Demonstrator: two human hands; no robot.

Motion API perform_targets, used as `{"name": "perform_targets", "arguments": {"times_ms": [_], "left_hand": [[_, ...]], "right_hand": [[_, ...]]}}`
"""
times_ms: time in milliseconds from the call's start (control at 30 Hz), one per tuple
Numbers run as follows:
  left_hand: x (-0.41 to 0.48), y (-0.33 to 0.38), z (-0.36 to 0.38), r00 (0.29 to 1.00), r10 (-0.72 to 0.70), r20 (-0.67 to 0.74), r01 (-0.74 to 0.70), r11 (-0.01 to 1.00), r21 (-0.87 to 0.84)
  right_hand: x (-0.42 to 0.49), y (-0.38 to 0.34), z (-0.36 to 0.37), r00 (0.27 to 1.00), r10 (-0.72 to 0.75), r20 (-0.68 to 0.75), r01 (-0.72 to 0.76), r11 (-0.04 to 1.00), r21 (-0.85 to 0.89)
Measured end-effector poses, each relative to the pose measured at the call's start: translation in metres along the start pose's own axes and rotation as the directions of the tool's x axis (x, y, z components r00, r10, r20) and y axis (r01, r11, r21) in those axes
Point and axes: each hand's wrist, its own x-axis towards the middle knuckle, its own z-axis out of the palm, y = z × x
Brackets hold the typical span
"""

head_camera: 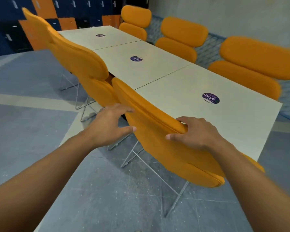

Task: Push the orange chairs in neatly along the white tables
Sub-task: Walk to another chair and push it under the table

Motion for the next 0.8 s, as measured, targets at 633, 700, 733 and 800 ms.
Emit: {"name": "perform_targets", "arguments": {"times_ms": [633, 700, 733, 800], "left_hand": [[0.137, -0.012, 0.038, 0.916, 0.253, 0.311, -0.354, 0.873, 0.335], [0.142, -0.016, 0.039, 0.904, 0.292, 0.313, -0.395, 0.852, 0.343], [0.145, -0.018, 0.039, 0.900, 0.306, 0.311, -0.408, 0.844, 0.348], [0.147, -0.021, 0.040, 0.896, 0.328, 0.300, -0.425, 0.830, 0.362]], "right_hand": [[-0.012, -0.015, 0.004, 0.967, 0.197, -0.160, -0.212, 0.974, -0.084], [-0.014, -0.020, 0.004, 0.944, 0.275, -0.185, -0.294, 0.952, -0.089], [-0.015, -0.022, 0.005, 0.929, 0.311, -0.199, -0.334, 0.938, -0.094], [-0.018, -0.025, 0.007, 0.898, 0.371, -0.236, -0.404, 0.908, -0.111]]}}
